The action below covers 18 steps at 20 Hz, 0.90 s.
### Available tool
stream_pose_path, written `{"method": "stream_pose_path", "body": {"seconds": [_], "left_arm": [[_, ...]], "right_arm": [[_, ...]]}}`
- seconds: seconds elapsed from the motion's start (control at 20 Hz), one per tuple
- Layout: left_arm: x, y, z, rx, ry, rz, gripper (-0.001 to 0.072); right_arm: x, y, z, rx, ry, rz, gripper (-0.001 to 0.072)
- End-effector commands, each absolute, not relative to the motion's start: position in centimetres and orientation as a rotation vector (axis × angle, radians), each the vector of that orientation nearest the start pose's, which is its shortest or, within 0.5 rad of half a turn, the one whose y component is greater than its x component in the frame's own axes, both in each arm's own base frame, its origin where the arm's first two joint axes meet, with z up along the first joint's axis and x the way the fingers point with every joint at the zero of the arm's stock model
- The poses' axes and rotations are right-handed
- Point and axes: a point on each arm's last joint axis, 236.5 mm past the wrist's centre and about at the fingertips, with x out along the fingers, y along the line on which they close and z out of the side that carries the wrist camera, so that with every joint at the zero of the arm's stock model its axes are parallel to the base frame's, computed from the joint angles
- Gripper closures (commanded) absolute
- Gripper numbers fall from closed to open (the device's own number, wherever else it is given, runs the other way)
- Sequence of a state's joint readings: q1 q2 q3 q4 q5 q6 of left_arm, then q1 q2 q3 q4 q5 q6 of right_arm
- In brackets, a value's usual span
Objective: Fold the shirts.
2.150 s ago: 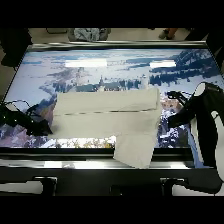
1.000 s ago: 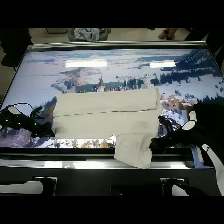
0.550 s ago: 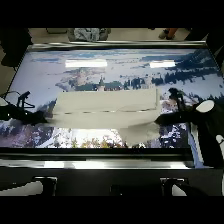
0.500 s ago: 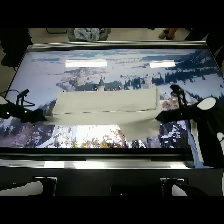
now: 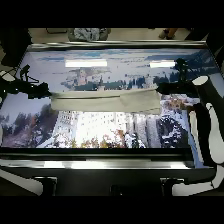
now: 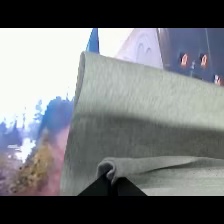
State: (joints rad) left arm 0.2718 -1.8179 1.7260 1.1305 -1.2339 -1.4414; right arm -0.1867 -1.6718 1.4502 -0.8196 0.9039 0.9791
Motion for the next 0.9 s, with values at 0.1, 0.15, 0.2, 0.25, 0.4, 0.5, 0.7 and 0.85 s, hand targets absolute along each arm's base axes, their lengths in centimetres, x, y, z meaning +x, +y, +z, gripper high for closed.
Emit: {"method": "stream_pose_path", "body": {"seconds": [0.1,0.15,0.2,0.25,0.4,0.5,0.7,0.85], "left_arm": [[53.5,3.8,-6.5,-0.563,1.272,-0.100,0.0681],[53.4,3.7,-7.3,-0.585,1.288,-0.087,0.0681],[53.3,3.6,-8.0,-0.607,1.303,-0.073,0.0679],[53.1,3.5,-8.4,-0.622,1.318,-0.065,0.0679],[53.0,3.3,-8.1,-0.638,1.324,-0.067,0.0370],[52.6,3.8,-6.7,-0.625,1.336,-0.088,0.0039],[52.6,6.6,-1.6,-0.605,1.273,-0.089,0.0040],[52.8,7.0,2.4,-0.579,1.190,-0.085,0.0042]], "right_arm": [[56.3,2.5,-3.5,0.386,0.912,0.348,0.0669],[55.9,2.8,-4.4,0.391,0.939,0.362,0.0669],[55.4,3.1,-5.3,0.402,0.969,0.377,0.0668],[55.0,3.4,-5.8,0.407,0.990,0.389,0.0668],[54.8,3.5,-5.6,0.405,0.995,0.400,0.0432],[54.4,2.7,-3.5,0.316,0.953,0.445,0.0048],[50.4,-5.3,-2.6,0.264,1.064,0.326,-0.0008],[46.6,-7.0,-5.1,0.397,1.214,0.348,-0.0008]]}}
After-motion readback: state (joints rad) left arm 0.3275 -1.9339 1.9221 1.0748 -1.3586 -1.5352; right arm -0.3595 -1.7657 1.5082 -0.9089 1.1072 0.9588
